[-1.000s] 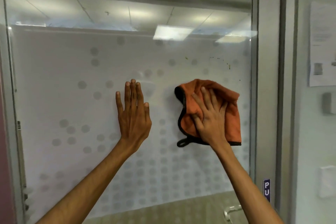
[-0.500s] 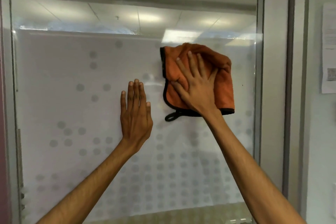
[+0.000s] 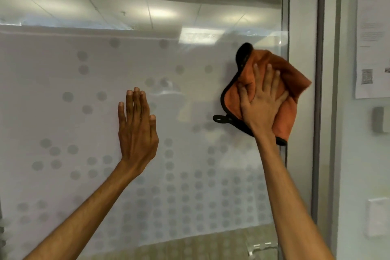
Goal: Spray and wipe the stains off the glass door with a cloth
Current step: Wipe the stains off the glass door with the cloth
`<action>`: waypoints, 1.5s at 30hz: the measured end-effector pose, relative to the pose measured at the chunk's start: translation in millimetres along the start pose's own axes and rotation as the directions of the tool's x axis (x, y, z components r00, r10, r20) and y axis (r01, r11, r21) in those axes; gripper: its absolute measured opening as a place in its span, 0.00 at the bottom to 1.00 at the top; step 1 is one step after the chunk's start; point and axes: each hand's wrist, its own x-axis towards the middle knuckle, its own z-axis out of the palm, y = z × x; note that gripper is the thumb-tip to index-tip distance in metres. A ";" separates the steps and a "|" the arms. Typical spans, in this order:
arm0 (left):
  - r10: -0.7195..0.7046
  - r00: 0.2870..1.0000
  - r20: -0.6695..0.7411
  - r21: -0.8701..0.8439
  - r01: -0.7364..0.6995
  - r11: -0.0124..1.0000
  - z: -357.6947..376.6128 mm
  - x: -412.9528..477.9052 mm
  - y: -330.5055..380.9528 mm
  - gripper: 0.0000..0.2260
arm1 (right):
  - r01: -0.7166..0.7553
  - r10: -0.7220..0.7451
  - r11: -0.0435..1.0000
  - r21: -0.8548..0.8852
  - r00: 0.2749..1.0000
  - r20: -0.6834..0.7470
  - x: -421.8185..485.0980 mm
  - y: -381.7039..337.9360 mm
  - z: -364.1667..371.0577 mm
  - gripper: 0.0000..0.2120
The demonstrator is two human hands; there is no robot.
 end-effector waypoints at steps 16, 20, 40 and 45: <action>-0.035 0.994 0.108 -0.121 0.048 0.992 -21.9 -52.1 -23.2 0.26 | -0.050 0.055 0.998 -0.032 0.984 0.170 -194.3 39.6 7.5 0.36; 0.009 0.995 0.102 -0.150 0.006 0.989 -29.4 -44.6 -38.3 0.26 | -0.040 0.041 0.999 -0.015 0.992 0.122 -116.8 17.7 2.4 0.35; 0.005 0.999 0.035 0.054 -0.007 0.999 -88.0 14.5 -176.8 0.25 | 0.198 -0.195 0.978 0.066 0.980 -0.045 -29.5 -243.8 34.3 0.34; -0.004 0.999 0.040 0.068 0.001 0.998 -107.2 15.4 -217.5 0.25 | 0.256 -0.253 0.961 0.099 0.966 -0.042 -43.9 -316.2 46.0 0.34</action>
